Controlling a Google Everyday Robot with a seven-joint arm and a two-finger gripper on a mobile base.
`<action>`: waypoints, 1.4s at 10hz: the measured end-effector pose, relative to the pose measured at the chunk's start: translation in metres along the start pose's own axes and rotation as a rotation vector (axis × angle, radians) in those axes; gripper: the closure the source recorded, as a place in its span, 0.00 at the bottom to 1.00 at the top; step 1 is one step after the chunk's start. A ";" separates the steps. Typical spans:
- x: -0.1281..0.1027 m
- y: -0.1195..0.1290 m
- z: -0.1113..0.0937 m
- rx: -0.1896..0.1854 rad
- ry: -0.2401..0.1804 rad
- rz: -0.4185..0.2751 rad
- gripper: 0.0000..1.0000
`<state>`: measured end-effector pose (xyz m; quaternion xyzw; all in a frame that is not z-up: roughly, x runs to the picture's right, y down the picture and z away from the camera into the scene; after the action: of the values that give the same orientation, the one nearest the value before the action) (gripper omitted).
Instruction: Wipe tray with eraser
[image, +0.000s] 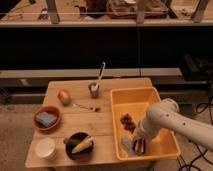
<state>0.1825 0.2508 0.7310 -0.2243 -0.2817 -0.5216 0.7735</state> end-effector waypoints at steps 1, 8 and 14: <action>0.007 0.009 -0.003 -0.013 0.004 0.018 0.99; 0.091 0.011 -0.010 -0.124 0.047 0.053 0.99; 0.106 -0.090 0.016 -0.075 0.036 -0.105 0.99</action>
<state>0.1268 0.1569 0.8183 -0.2286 -0.2591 -0.5758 0.7410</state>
